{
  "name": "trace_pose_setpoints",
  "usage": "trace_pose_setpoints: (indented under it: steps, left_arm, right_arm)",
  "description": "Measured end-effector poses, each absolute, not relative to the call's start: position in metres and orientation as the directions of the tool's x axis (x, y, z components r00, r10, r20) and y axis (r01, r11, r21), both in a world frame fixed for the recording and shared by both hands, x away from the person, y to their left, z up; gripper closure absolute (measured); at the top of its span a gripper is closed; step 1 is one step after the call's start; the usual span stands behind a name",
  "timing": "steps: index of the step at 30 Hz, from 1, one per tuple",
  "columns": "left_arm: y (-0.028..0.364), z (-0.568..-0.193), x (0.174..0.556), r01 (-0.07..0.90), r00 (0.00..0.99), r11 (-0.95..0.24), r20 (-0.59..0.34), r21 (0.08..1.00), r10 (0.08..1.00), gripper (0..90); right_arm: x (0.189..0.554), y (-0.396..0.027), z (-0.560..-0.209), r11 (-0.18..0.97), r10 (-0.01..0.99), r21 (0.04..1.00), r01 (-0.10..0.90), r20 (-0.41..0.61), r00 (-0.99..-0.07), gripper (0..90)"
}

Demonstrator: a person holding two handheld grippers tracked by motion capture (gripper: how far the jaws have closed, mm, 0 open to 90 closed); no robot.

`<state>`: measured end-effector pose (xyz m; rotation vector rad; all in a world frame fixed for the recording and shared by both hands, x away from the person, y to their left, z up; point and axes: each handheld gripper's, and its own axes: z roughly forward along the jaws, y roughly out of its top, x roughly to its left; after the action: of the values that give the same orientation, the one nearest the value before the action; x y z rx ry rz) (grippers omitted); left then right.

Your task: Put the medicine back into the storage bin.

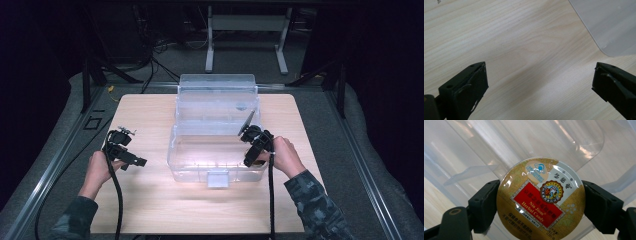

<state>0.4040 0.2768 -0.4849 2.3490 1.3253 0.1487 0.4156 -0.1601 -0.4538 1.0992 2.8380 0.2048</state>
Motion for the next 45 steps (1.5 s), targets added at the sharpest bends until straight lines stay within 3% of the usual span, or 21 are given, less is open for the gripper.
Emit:
trace_pose_setpoints:
  steps: [2, 7, 16, 23, 45]
  left_arm:
    - [0.277, -0.484, 0.404, 0.792, 0.532, -0.441, -0.12, 0.423, 0.838, 0.0]
    - [0.274, -0.478, 0.405, 0.781, 0.54, -0.447, -0.111, 0.436, 0.835, 0.0]
    - [0.264, -0.458, 0.412, 0.758, 0.556, -0.458, -0.096, 0.464, 0.825, 0.0]
    - [0.253, -0.44, 0.418, 0.73, 0.579, -0.46, -0.098, 0.506, 0.81, 0.0]
    - [0.198, -0.398, 0.455, 0.647, 0.649, -0.505, -0.064, 0.571, 0.758, 0.1]
  right_arm:
    - [0.415, -0.16, -0.453, 0.729, 0.679, 0.16, 0.665, -0.045, -0.733, 14.8]
    - [0.411, -0.162, -0.448, 0.727, 0.679, 0.183, 0.662, -0.049, -0.733, 14.0]
    - [0.395, -0.178, -0.419, 0.693, 0.681, 0.352, 0.629, -0.033, -0.732, 13.6]
    - [0.38, -0.185, -0.416, 0.681, 0.665, 0.426, 0.595, -0.021, -0.746, 13.7]
    - [0.361, -0.182, -0.425, 0.65, 0.653, 0.52, 0.554, -0.01, -0.757, 15.4]
